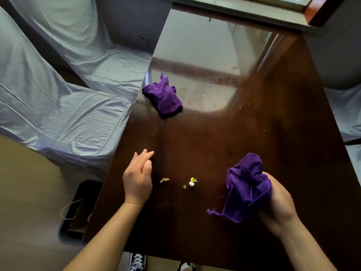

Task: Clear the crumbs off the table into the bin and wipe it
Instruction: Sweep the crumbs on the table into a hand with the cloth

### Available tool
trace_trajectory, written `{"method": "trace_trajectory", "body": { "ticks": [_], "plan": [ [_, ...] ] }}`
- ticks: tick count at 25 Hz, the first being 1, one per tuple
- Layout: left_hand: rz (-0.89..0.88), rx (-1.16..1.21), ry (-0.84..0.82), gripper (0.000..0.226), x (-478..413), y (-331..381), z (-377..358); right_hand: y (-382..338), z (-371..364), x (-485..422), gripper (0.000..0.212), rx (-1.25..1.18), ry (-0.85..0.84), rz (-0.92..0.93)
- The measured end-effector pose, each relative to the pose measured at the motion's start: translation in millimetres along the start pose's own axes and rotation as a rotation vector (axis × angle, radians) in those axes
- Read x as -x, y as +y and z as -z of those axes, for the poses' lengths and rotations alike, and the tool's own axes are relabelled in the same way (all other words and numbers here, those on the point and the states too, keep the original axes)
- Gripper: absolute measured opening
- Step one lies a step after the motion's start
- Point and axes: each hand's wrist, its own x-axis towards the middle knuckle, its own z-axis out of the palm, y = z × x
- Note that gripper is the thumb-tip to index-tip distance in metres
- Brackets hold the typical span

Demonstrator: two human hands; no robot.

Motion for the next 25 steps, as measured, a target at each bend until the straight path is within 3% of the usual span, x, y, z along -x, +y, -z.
{"method": "trace_trajectory", "body": {
  "ticks": [3,6,9,11,14,17,19,21,23,25],
  "plan": [
    [-0.005,-0.018,-0.004,0.039,0.1,-0.2,0.0,8.8,-19.6,-11.3,0.015,0.467,0.306,0.193],
    [-0.012,-0.029,-0.011,0.039,0.4,-0.5,-0.7,31.1,-63.9,-10.7,0.014,0.953,0.370,0.425],
    [-0.010,-0.034,-0.009,0.037,0.3,-0.9,-0.7,49.1,-114.8,-7.0,0.016,0.931,0.212,0.523],
    [-0.012,-0.028,-0.017,0.037,0.6,-0.4,-0.3,47.1,-135.1,-8.1,0.015,0.702,0.104,0.455],
    [0.003,-0.011,-0.020,0.037,0.2,1.2,0.1,31.5,-127.2,-10.6,0.018,0.303,0.117,0.323],
    [0.007,0.015,-0.018,0.037,-0.3,-0.1,0.2,15.2,-84.7,-9.0,0.023,0.182,0.202,0.276],
    [0.008,0.027,-0.016,0.039,0.0,-1.1,1.1,11.2,-58.9,-10.8,0.024,0.348,0.329,0.247],
    [0.010,0.042,-0.014,0.041,0.0,-1.4,2.7,16.4,-54.4,-11.6,0.030,0.734,0.427,0.255],
    [0.031,0.080,-0.011,0.041,-1.7,-1.6,5.1,30.0,-75.7,-10.1,0.036,1.016,0.447,0.342],
    [0.051,0.128,-0.006,0.039,-4.0,-2.6,8.9,42.7,-112.3,-7.4,0.037,1.062,0.389,0.427]
  ]
}}
